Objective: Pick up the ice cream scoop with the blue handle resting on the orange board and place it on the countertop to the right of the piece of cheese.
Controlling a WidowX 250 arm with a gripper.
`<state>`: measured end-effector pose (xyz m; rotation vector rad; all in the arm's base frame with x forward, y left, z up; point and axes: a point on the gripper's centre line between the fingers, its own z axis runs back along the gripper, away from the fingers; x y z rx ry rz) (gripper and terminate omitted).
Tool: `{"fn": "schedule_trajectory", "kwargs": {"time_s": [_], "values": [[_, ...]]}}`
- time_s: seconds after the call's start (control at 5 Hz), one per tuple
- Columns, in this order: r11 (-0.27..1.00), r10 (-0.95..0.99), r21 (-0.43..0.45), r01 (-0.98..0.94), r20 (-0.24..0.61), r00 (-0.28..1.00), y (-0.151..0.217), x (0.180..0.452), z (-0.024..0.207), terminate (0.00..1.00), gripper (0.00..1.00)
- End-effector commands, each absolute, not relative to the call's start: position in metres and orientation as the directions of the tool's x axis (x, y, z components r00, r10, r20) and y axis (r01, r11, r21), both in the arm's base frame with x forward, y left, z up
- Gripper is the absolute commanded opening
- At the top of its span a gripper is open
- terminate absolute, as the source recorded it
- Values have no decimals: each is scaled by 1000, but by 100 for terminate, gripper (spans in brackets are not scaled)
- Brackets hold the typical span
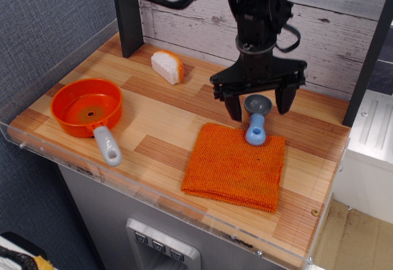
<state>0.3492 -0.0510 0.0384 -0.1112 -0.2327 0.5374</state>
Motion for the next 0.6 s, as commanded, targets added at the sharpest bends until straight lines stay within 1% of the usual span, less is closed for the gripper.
{"fn": "schedule_trajectory", "kwargs": {"time_s": [0.0, 0.2, 0.4], "values": [[856, 516, -162, -492, 191, 835, -43, 338, 31, 0, 100], [854, 518, -168, -492, 204, 830, -41, 336, 31, 0, 0], [845, 532, -190, -501, 194, 824, -38, 334, 31, 0, 0]]}}
